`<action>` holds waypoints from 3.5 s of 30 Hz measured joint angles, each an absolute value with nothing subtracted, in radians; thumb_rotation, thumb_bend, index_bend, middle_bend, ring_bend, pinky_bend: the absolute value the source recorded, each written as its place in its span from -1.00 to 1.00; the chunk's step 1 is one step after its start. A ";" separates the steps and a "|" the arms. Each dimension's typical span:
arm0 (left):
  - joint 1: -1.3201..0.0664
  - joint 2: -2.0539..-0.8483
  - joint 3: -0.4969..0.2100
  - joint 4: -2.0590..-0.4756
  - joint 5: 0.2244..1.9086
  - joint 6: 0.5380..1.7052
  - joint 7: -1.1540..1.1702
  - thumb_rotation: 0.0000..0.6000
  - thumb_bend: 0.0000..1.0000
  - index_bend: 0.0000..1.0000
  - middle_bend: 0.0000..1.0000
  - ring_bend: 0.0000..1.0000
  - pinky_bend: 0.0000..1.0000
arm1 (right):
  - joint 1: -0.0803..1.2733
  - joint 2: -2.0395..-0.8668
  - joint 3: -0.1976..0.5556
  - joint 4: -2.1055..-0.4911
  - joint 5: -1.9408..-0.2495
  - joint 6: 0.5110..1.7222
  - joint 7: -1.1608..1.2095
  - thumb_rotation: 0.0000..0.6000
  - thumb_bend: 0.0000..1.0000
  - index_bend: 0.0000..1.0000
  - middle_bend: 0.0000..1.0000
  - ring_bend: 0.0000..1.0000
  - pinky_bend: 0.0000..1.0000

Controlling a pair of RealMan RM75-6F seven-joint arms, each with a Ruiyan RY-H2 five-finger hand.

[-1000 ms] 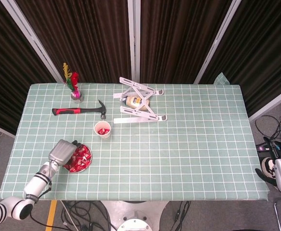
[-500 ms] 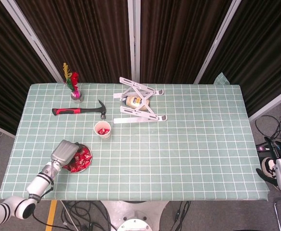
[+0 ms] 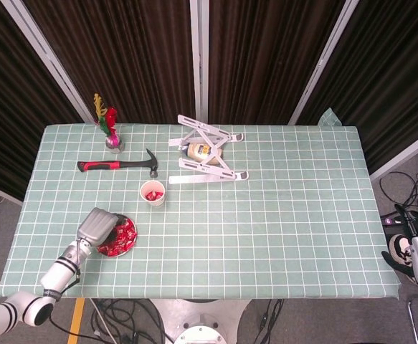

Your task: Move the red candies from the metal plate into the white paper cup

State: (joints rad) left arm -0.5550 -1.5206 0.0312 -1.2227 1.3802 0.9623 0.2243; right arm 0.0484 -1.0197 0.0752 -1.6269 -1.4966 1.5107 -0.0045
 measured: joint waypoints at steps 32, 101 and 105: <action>-0.738 -1.418 -0.186 -1.367 1.355 0.913 0.107 1.00 0.05 0.34 0.45 0.94 1.00 | 0.043 -1.020 0.078 -1.610 -1.490 1.514 0.017 1.00 -0.80 -0.83 -0.43 -0.71 -0.16; -0.603 -1.427 0.042 -1.436 1.288 0.903 0.389 1.00 -0.57 -0.15 -0.04 0.88 1.00 | 0.045 -1.015 0.078 -1.624 -1.498 1.515 0.008 1.00 -0.80 -0.83 -0.43 -0.71 -0.15; -0.601 -1.423 0.039 -1.438 1.280 0.903 0.392 1.00 -0.57 -0.15 -0.04 0.88 1.00 | 0.044 -1.014 0.078 -1.625 -1.498 1.516 0.008 1.00 -0.80 -0.83 -0.43 -0.71 -0.15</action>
